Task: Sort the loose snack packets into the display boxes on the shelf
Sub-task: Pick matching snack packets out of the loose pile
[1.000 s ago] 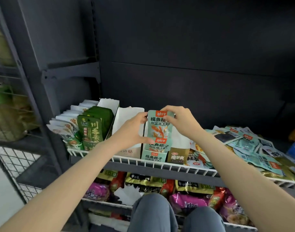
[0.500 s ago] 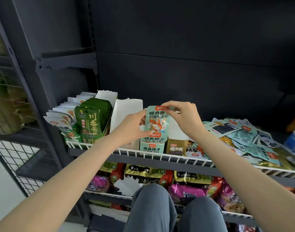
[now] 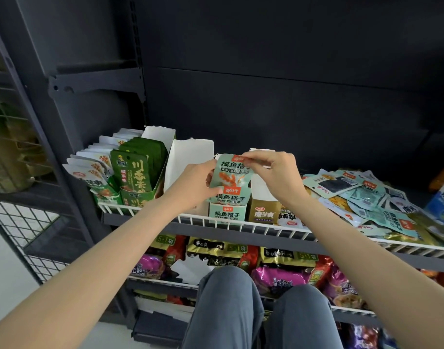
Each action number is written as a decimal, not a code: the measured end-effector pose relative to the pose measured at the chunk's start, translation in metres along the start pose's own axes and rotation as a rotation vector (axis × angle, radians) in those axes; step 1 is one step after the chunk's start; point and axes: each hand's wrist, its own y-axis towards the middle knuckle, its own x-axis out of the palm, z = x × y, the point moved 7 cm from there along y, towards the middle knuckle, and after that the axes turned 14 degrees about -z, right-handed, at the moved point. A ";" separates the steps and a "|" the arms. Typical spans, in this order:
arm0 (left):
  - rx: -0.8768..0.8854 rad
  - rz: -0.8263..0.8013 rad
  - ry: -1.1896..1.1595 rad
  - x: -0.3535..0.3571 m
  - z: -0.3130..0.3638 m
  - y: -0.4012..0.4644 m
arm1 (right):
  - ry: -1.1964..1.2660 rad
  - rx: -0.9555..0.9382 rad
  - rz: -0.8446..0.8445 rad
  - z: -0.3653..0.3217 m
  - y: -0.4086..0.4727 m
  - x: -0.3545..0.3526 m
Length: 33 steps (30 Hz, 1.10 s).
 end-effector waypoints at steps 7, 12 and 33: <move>-0.007 0.058 -0.071 -0.004 -0.007 0.001 | -0.050 0.087 -0.180 0.005 0.005 0.003; -0.009 0.025 -0.104 -0.003 -0.005 0.002 | -0.169 -0.006 -0.164 -0.013 0.007 0.002; 0.030 -0.035 0.170 0.007 -0.001 0.002 | -0.310 0.169 -0.512 0.023 0.000 0.048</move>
